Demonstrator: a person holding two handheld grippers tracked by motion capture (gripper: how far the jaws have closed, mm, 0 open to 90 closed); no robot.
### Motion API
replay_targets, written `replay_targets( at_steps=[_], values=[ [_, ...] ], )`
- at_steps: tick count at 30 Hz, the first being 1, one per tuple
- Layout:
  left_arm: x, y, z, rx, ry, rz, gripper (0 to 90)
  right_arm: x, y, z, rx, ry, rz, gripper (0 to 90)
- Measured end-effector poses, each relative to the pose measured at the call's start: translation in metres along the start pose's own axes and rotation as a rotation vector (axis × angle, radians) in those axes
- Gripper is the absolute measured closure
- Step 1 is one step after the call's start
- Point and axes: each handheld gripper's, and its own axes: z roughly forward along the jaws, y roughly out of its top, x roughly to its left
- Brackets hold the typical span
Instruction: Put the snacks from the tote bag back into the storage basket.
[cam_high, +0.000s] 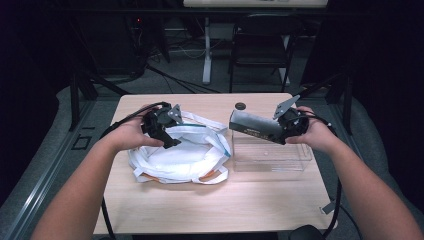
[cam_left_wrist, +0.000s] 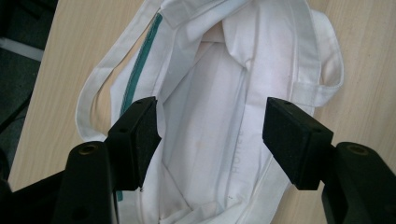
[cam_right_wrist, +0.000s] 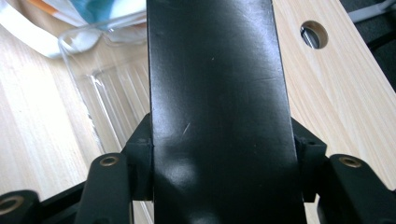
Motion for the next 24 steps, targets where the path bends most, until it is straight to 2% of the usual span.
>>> replay_targets(
  at_steps=[10, 16, 17, 24],
  values=[
    [0.001, -0.013, -0.004, 0.000, 0.013, -0.034, 35.9, -0.008, -0.014, 0.004, 0.039, -0.010, -0.008, 41.4],
    [0.002, -0.018, -0.004, 0.006, 0.012, -0.040, 35.9, -0.007, -0.019, 0.011, 0.051, -0.018, -0.001, 41.5],
    [0.002, -0.018, -0.003, 0.004, 0.013, -0.039, 35.9, -0.009, -0.019, 0.012, 0.058, -0.002, -0.007, 41.5],
    [0.002, -0.020, -0.002, 0.001, 0.011, -0.044, 36.0, -0.009, -0.025, 0.021, 0.065, -0.005, 0.000, 41.5]
  ],
)
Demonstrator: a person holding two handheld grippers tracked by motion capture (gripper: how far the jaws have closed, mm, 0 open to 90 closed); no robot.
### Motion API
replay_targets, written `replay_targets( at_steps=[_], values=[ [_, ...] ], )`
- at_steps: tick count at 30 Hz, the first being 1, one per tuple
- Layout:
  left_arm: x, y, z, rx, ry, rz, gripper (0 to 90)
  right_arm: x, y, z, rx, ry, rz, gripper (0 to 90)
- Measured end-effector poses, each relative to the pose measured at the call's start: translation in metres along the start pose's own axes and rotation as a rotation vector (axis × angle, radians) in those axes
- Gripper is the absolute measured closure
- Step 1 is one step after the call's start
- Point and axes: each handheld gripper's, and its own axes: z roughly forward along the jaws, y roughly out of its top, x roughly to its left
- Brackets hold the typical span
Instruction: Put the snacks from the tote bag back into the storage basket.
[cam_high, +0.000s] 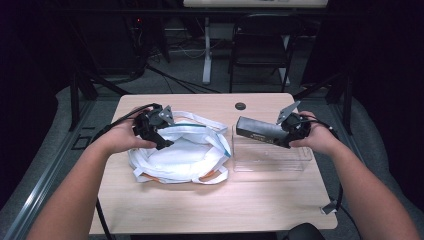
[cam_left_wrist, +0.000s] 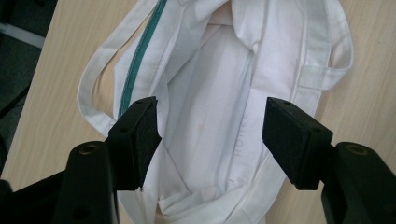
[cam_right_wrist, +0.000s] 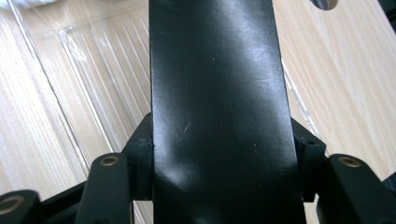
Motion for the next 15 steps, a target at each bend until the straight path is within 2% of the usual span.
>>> replay_targets(
  at_steps=[4, 15],
  values=[
    [0.0008, -0.0012, 0.0003, -0.001, 0.000, 0.001, 36.0, -0.0014, -0.0024, 0.0026, 0.000, 0.013, 0.005, 41.6],
    [0.0004, -0.0032, 0.0014, -0.003, 0.002, -0.001, 36.1, -0.0006, -0.0048, 0.0090, -0.001, 0.006, 0.004, 41.7]
  ],
)
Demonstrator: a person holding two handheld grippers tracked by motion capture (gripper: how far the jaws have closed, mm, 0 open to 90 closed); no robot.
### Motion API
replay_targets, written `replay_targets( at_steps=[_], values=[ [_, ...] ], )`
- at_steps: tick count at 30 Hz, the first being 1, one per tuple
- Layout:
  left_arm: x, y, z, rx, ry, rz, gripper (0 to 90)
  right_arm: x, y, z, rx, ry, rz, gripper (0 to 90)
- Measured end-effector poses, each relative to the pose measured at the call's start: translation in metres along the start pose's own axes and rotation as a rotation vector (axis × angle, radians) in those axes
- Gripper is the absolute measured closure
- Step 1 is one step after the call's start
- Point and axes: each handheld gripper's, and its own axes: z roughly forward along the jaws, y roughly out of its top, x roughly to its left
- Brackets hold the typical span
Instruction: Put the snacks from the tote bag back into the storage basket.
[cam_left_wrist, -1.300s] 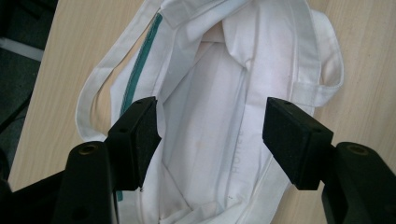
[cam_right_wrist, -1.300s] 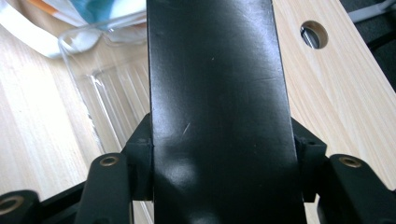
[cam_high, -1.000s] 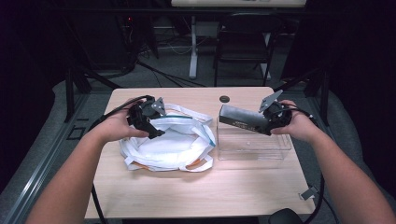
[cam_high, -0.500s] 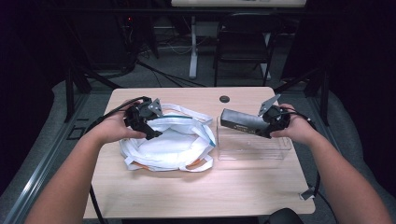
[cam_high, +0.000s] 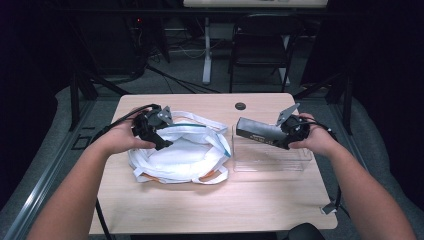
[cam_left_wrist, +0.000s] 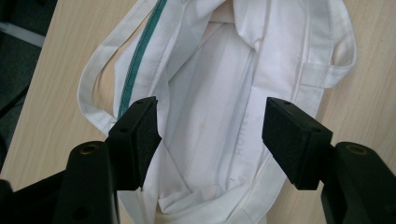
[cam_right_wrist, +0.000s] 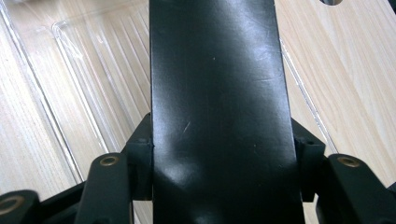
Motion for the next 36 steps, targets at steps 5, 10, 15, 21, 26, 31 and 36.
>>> replay_targets(
  at_steps=[5, 10, 15, 21, 26, 31, 36],
  values=[
    [0.000, -0.001, 0.001, 0.006, -0.002, -0.001, 36.2, 0.000, -0.001, 0.000, -0.012, 0.001, 0.003, 41.7],
    [0.000, -0.002, 0.002, 0.003, -0.002, -0.002, 36.2, 0.000, -0.003, -0.002, -0.012, 0.001, 0.004, 41.8],
    [0.000, -0.003, 0.002, 0.003, -0.002, -0.005, 36.2, 0.000, -0.005, -0.002, -0.014, 0.004, 0.004, 41.8],
    [0.001, -0.004, 0.001, 0.010, -0.001, -0.005, 36.2, 0.004, -0.004, 0.000, -0.014, 0.010, -0.011, 41.8],
    [0.001, -0.005, -0.001, 0.010, 0.003, -0.009, 36.2, 0.005, -0.005, 0.004, 0.002, 0.014, -0.023, 41.8],
    [0.001, -0.007, 0.000, 0.010, 0.003, -0.010, 36.2, 0.007, -0.006, 0.009, 0.014, 0.018, -0.020, 41.9],
    [0.001, -0.008, 0.003, 0.017, -0.002, -0.012, 36.2, 0.007, -0.006, 0.016, 0.029, 0.028, -0.032, 41.8]
  ],
)
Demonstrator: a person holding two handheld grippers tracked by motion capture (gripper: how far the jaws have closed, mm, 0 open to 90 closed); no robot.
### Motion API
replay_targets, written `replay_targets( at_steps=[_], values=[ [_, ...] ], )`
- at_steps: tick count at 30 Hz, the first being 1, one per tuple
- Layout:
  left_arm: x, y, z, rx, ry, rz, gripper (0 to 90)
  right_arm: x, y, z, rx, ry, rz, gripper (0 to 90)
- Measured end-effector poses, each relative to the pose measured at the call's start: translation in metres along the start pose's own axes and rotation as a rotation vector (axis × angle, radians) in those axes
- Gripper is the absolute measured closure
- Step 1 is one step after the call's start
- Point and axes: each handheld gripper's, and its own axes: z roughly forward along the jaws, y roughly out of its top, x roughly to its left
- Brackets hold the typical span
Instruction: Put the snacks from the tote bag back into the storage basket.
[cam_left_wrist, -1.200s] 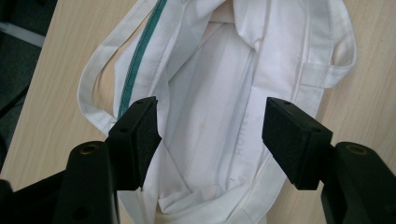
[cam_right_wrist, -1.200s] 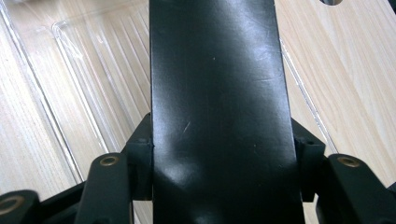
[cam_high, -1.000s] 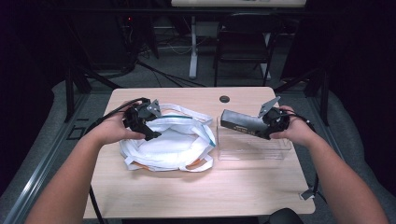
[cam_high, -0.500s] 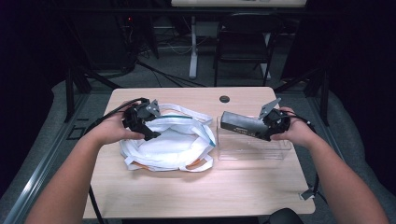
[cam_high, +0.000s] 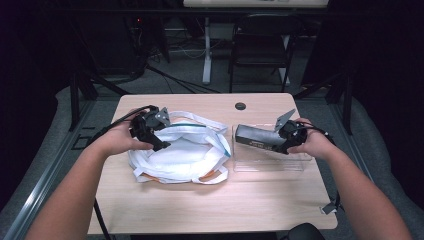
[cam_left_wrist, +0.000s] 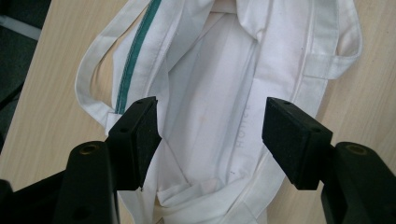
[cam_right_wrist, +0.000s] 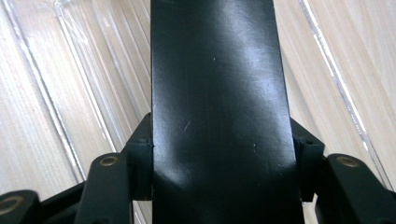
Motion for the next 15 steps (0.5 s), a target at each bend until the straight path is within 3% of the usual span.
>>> replay_targets(
  at_steps=[15],
  values=[
    [0.000, -0.005, 0.004, 0.001, -0.002, -0.008, 36.2, -0.001, -0.002, 0.022, 0.033, 0.012, -0.003, 41.7]
  ],
)
